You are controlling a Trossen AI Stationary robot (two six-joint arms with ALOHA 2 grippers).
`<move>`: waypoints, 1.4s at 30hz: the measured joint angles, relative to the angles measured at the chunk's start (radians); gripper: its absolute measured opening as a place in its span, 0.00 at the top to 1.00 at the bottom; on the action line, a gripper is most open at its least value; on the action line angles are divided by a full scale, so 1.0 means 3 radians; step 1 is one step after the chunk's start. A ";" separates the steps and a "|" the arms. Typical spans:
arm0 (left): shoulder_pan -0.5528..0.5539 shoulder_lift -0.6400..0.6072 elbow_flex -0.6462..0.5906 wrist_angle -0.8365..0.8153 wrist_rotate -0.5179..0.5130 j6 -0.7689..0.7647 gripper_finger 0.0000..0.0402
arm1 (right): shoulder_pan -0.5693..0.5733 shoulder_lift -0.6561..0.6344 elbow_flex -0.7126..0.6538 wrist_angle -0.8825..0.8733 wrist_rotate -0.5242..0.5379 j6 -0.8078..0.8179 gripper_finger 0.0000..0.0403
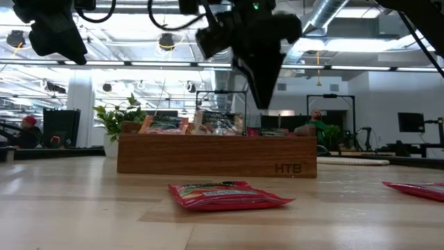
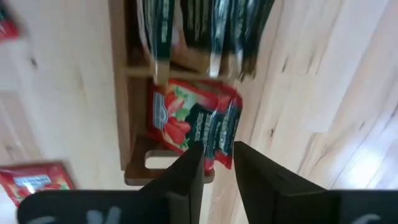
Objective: Pick & Place Tea
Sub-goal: Put the red tea bag into the right section of the wooden organizer
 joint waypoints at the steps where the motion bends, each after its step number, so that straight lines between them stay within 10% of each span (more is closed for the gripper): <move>1: 0.0000 -0.0001 0.0000 0.0000 0.0000 0.0000 0.69 | 0.0000 0.0000 0.0056 -0.0002 0.0005 0.0007 0.80; 12: 0.0000 -0.0001 0.0000 0.0000 0.0008 -0.0006 0.69 | 0.0197 -0.0537 0.0242 -0.0001 -0.0510 0.0584 0.83; 28: 0.0000 0.0001 0.0001 0.0146 0.0015 -0.0085 0.69 | 0.1669 -0.1415 -0.1591 0.0623 -0.0625 0.2502 0.83; 42: 0.0000 0.0001 0.0001 0.0399 0.0025 -0.0151 0.69 | 0.1634 -0.1445 -0.2331 0.1431 -0.0903 0.4030 0.83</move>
